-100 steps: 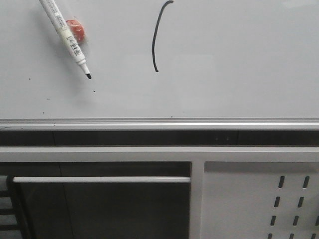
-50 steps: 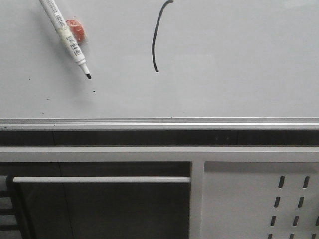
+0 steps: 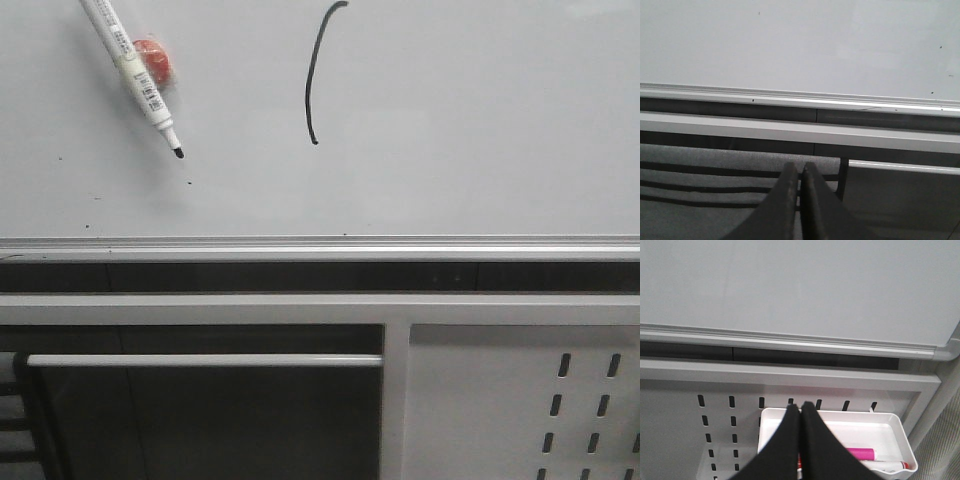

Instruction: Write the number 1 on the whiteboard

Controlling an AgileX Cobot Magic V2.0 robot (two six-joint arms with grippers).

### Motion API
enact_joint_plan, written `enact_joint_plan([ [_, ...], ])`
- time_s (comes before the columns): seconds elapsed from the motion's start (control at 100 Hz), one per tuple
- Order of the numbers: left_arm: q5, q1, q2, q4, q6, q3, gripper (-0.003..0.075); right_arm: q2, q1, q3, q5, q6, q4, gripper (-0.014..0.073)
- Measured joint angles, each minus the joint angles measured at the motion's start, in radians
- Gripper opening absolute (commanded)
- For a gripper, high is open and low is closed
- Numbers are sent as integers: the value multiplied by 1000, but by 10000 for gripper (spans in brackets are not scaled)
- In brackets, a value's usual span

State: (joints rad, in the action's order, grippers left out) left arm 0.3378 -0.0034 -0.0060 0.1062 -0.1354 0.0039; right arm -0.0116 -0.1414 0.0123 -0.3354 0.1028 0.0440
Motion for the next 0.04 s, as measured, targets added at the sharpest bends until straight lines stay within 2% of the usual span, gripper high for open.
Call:
enact_joint_plan([
  [0.04,0,0,0,0,0,0,-18,0,0,0,0,0,0,-71],
])
